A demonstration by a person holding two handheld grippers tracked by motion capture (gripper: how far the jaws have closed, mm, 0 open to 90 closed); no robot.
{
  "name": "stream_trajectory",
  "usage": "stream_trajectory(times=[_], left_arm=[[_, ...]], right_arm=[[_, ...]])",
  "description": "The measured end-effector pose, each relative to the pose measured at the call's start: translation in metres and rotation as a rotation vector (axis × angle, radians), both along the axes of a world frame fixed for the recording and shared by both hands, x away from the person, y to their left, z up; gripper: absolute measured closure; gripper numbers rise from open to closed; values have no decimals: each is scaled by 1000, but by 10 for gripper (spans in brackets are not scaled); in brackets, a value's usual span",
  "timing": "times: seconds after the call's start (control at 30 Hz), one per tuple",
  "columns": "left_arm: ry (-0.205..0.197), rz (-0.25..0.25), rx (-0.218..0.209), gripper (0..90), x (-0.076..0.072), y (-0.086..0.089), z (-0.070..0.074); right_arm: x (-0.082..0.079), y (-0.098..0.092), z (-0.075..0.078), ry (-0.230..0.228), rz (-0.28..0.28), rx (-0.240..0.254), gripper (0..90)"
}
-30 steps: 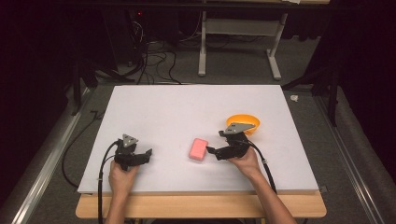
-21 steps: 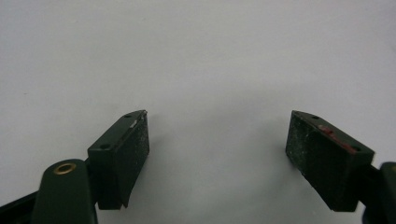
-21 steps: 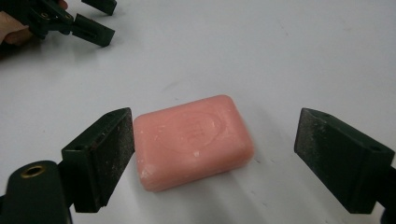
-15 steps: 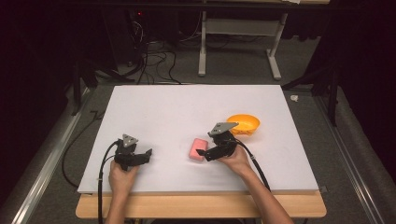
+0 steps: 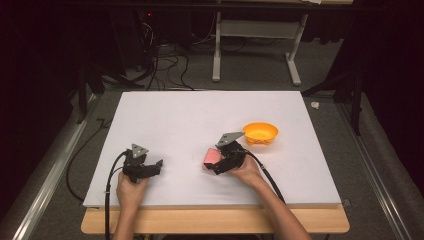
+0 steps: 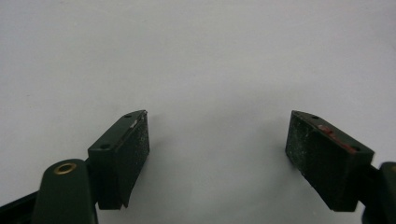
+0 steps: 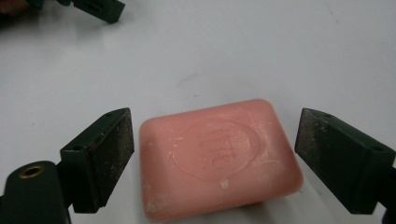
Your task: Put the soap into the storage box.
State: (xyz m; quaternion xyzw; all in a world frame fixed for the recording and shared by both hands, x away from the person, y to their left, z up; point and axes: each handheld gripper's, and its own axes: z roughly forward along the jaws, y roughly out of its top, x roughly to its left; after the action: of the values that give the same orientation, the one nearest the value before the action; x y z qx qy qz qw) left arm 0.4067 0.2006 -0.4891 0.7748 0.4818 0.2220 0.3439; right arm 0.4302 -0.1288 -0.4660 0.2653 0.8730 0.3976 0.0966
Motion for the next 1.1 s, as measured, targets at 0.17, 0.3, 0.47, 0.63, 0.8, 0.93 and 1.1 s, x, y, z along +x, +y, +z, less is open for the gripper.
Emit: stream_trajectory(times=[0.17,0.3,0.47,0.63,0.8,0.93,1.1], left_arm=[[0,0,0,220,0,0,0],[-2,0,2,220,0,0,0],[-1,0,0,220,0,0,0],[1,0,-1,220,0,0,0],[0,0,-1,219,0,0,0],[0,0,0,219,0,0,0],[-3,0,4,219,0,0,0]], right_arm=[[1,3,-5,2,-3,-24,118],[1,4,-7,-7,12,-45,115],[1,5,-9,-1,12,-57,115],[-1,7,-14,-2,16,-100,126],[-2,7,-19,-6,17,-90,132],[-3,7,-19,-6,9,-95,133],[-4,7,-18,-3,5,-94,134]])
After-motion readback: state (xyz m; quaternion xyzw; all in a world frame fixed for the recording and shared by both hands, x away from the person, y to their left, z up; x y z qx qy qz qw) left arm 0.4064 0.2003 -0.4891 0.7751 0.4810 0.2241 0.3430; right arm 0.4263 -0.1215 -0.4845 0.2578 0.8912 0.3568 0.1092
